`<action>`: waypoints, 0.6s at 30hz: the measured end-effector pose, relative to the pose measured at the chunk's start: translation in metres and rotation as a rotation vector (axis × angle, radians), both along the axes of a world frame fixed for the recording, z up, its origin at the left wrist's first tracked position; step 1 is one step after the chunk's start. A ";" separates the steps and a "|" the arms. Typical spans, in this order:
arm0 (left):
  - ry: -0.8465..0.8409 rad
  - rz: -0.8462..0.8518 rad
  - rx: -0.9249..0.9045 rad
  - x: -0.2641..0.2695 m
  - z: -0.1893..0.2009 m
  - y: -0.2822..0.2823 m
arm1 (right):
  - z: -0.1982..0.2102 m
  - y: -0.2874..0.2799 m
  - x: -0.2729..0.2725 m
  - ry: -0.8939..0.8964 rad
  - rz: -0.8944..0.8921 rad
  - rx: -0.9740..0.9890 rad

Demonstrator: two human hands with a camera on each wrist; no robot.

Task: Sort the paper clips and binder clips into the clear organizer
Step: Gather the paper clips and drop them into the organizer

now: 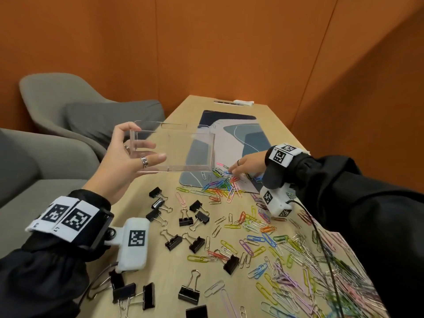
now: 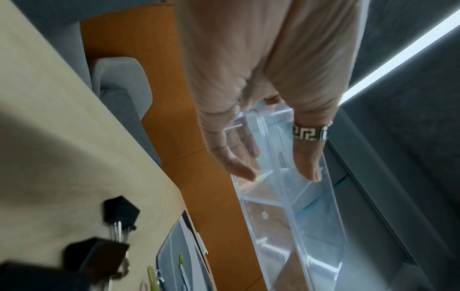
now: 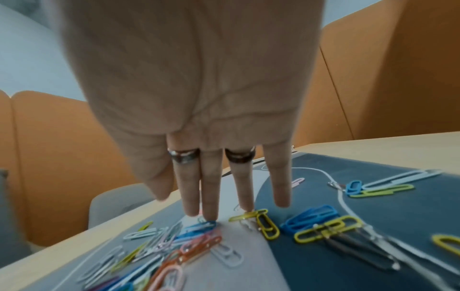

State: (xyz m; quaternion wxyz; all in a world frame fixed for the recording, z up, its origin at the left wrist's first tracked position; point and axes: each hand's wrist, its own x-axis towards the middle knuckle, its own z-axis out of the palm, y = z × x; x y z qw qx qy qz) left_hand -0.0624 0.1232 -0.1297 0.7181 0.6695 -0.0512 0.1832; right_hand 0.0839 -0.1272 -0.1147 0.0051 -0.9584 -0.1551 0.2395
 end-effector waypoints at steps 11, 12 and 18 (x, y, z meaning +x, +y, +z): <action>-0.004 0.033 -0.011 -0.008 -0.003 0.001 | -0.013 0.020 0.000 -0.043 0.111 -0.029; -0.002 0.034 -0.008 -0.008 -0.004 0.002 | -0.013 0.019 -0.004 -0.033 0.124 -0.052; -0.012 0.028 -0.046 -0.009 -0.001 0.006 | -0.002 0.005 -0.018 0.062 0.160 -0.100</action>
